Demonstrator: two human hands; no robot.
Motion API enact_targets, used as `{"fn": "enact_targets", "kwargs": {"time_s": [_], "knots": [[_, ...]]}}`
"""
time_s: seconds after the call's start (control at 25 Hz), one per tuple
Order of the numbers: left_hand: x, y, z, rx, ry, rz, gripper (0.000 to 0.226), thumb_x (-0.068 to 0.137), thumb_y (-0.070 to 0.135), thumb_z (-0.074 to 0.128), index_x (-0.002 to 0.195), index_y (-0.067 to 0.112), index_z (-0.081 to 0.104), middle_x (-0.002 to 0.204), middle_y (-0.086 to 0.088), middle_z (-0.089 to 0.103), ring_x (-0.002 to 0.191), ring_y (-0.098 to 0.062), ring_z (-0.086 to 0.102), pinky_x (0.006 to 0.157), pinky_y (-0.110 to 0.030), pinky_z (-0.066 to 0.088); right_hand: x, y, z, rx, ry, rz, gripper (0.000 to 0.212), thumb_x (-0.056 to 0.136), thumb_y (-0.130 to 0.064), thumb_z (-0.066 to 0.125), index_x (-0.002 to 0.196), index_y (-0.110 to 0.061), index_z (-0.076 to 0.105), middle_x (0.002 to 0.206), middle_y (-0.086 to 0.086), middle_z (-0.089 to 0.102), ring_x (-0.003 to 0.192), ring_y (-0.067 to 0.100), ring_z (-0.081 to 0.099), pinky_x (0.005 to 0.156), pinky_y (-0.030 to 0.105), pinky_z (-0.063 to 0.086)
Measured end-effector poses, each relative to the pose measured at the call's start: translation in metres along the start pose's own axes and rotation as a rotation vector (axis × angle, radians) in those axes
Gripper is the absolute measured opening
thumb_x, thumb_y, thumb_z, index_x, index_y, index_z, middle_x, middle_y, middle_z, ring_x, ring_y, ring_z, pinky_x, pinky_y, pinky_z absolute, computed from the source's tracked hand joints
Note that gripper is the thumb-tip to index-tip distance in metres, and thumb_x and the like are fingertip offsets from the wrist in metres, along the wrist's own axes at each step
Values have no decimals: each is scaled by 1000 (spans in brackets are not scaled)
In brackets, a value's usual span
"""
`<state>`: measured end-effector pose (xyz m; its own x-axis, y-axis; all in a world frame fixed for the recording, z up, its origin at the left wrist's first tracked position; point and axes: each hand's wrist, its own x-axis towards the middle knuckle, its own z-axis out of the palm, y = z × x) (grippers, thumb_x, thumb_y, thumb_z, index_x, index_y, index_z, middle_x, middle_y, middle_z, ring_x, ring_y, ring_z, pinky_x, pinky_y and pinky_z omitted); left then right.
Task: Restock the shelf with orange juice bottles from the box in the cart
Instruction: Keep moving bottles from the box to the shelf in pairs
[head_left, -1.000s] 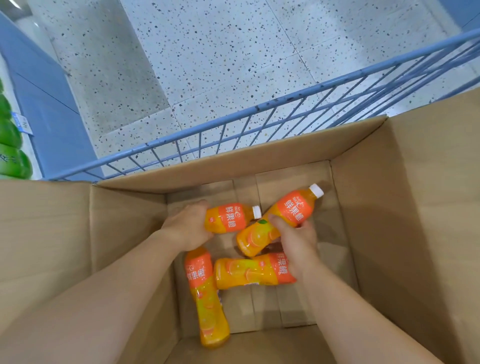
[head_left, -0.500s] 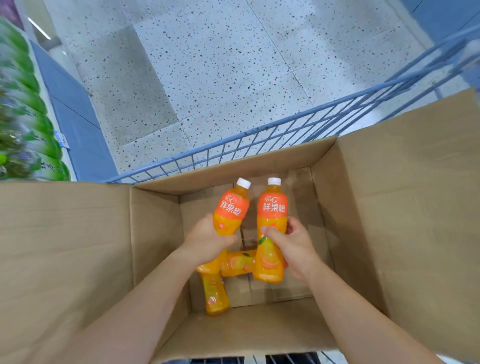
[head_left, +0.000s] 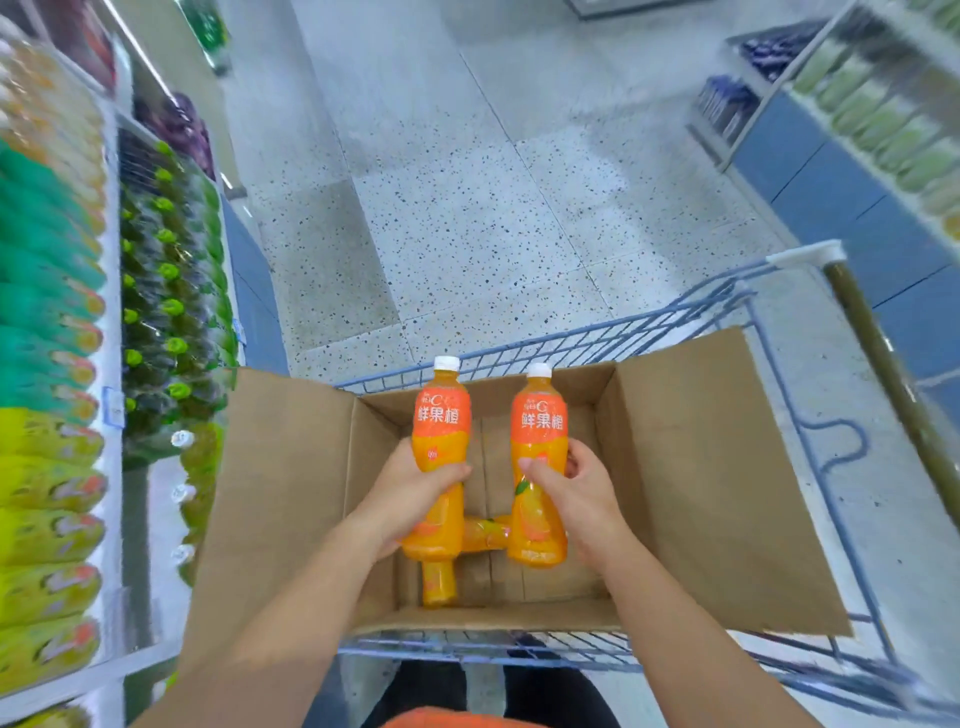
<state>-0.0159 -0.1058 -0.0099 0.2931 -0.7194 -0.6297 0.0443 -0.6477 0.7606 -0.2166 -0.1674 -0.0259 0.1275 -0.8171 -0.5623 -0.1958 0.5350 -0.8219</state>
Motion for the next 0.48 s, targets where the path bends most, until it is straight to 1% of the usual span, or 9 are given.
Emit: {"fn": "enact_targets", "kwargs": {"time_s": [0.08,0.16,0.24,0.32,0.4,0.48], "knots": [[-17,23,-14,-58,21,44,53,67,37,84,111,20,60,101,-14,72,92,-32,72,86,-55,59,-17,-27,8,8,-8,-69,31,78,-23,83,105,-22,68,92,3,76,84,20,72,79,45,61],[-31,45,-30,-115,37,124,50,70,36,86,111,24,60,101,-10,73,94,-33,73,84,-54,59,-35,-57,19,27,-20,-143,33,75,-28,84,104,-25,69,90,3,77,84,23,74,80,49,61],[-45,67,-44,-142,67,213,45,76,30,85,113,24,61,103,-7,74,96,-26,72,84,-45,59,-46,-87,30,42,-40,-213,34,74,-28,85,104,-25,70,91,2,77,87,26,74,81,50,61],[-59,89,-57,-156,102,290,41,80,26,84,113,22,60,104,-6,74,96,-23,72,85,-42,58,-54,-118,40,43,-71,-291,27,79,-19,84,103,-22,69,91,3,78,89,27,74,80,48,60],[-78,111,-72,-151,164,371,44,78,32,84,113,24,59,103,-2,74,95,-19,71,85,-41,58,-61,-150,52,35,-124,-369,25,81,-16,82,102,-19,69,91,5,78,88,29,74,78,47,61],[-99,128,-84,-150,235,436,42,81,33,82,115,26,57,103,3,74,92,-12,71,80,-33,56,-69,-181,63,20,-185,-441,25,82,-18,81,103,-19,69,92,6,78,87,28,75,75,46,63]]}}
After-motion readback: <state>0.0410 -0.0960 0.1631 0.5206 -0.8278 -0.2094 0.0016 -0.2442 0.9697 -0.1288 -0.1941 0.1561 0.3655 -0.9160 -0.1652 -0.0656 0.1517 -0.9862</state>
